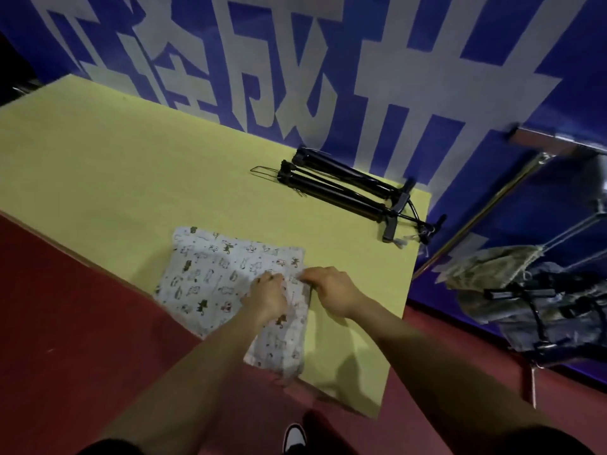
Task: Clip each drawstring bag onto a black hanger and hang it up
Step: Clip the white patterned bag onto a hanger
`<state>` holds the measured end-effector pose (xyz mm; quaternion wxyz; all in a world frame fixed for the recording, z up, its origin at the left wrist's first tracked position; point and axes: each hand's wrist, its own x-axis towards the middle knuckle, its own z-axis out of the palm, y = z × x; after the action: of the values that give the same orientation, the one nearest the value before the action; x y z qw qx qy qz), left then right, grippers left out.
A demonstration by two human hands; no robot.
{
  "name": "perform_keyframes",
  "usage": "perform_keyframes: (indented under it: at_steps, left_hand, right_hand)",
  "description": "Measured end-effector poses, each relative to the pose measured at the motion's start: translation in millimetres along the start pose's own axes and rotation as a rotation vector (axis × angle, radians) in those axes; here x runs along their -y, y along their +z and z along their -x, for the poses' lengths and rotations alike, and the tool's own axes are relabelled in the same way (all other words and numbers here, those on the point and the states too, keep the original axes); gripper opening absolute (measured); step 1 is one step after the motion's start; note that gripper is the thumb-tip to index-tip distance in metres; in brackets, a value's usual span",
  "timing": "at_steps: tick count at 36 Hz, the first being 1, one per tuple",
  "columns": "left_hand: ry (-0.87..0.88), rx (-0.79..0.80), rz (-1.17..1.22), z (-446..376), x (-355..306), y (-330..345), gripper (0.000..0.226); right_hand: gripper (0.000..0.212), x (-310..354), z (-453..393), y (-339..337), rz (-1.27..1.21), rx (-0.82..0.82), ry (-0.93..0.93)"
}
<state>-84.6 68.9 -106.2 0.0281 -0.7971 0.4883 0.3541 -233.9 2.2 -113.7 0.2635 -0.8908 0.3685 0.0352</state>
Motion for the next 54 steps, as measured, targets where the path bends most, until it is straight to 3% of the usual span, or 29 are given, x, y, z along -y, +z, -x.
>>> perform_keyframes:
  at_steps: [3,6,17,20,22,25,31,37,40,43,49,54]
  left_hand:
    - [0.046,0.060,-0.048,-13.7,3.8,-3.1,0.060]
    - [0.088,0.080,-0.086,-22.9,2.2,-8.3,0.062]
    - [0.235,0.109,-0.085,-47.8,-17.3,-25.2,0.060]
    - [0.257,0.047,0.044,-42.3,-20.9,-28.0,0.057]
    - [0.279,-0.016,0.130,-35.9,-25.1,-28.5,0.058]
    - [0.280,-0.210,0.221,-29.0,-30.3,-33.8,0.058]
    - [0.311,-0.470,0.060,-12.1,-40.9,-51.3,0.070]
    - [0.342,-0.552,0.065,7.0,-43.8,-64.6,0.035]
    - [0.455,-0.547,-0.104,16.4,-43.8,-71.8,0.034]
    - [0.509,-0.454,-0.140,16.4,-44.9,-76.9,0.040]
    - [0.413,-0.391,-0.120,8.2,-48.4,-85.1,0.051]
    - [0.231,-0.416,0.094,-0.9,-46.4,-92.3,0.052]
  right_hand:
    - [0.056,-6.6,-9.5,2.8,0.108,0.041,0.032]
    - [0.054,-13.6,-14.1,3.1,0.130,-0.019,0.065]
    - [0.030,-24.2,-28.3,-6.8,0.227,-0.170,0.128]
    - [0.029,-19.5,-32.4,-11.1,0.160,-0.267,0.157]
    - [0.026,-15.0,-34.5,-18.3,-0.036,-0.352,0.225]
    - [0.020,-6.2,-38.4,-34.9,-0.213,-0.413,0.226]
    - [0.011,9.7,-45.9,-59.6,-0.325,-0.468,0.164]
    - [0.014,23.1,-41.3,-77.7,-0.319,-0.483,0.146]
    - [0.018,24.2,-39.9,-87.2,-0.130,-0.504,0.163]
    - [0.016,19.5,-42.0,-92.1,-0.126,-0.511,0.157]
    - [0.013,12.8,-53.4,-106.6,-0.349,-0.442,0.088]
    - [0.020,8.0,-66.9,-106.1,-0.364,-0.404,0.119]
